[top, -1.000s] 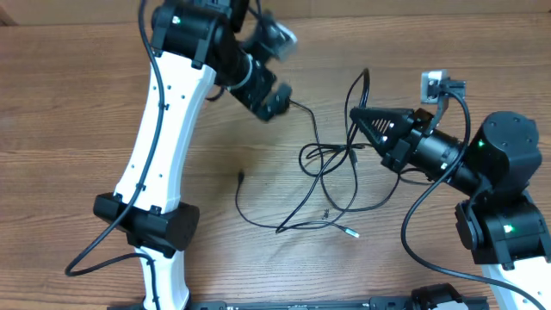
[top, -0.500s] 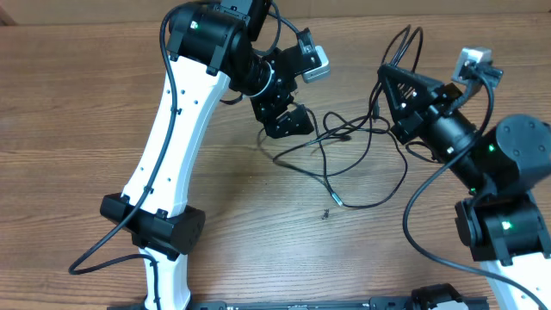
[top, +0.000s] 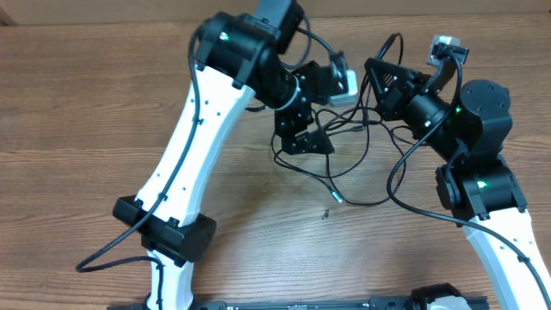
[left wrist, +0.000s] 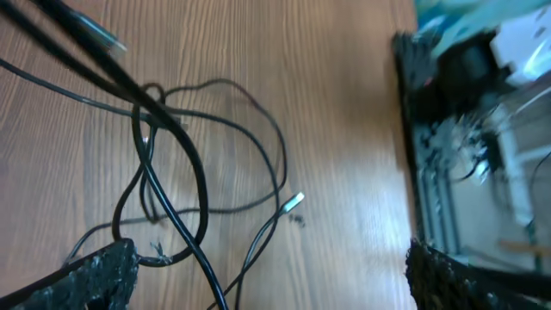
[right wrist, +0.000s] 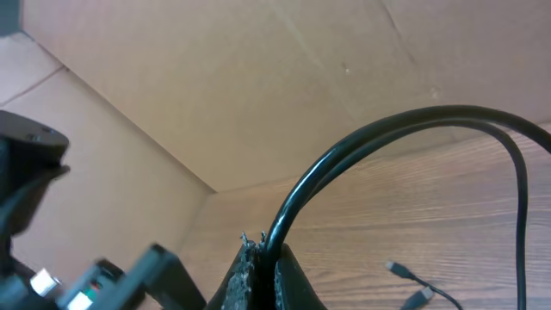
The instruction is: Untangle cables
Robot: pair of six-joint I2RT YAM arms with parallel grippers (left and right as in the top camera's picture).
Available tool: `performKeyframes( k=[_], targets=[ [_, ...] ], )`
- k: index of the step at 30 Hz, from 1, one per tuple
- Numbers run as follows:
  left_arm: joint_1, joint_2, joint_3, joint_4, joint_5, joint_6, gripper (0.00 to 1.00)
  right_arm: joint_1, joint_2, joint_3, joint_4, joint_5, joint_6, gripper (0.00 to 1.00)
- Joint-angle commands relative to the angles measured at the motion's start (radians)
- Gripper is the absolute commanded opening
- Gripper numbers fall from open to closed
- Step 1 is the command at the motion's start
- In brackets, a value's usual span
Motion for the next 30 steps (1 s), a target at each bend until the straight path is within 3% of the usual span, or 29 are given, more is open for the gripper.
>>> performKeyframes(
  k=[1,11,30],
  targets=[
    [-0.018,0.007,-0.002,-0.002,-0.141,0.045,1.00,-0.004,-0.014,0.021,0.027,-0.036,0.045,0.04],
    [-0.024,0.008,-0.002,-0.002,-0.253,0.045,0.99,-0.004,-0.023,0.021,0.135,-0.139,0.232,0.04],
    [-0.024,0.074,-0.002,-0.002,-0.236,0.045,1.00,-0.081,-0.024,0.021,0.279,-0.298,0.420,0.04]
  ],
)
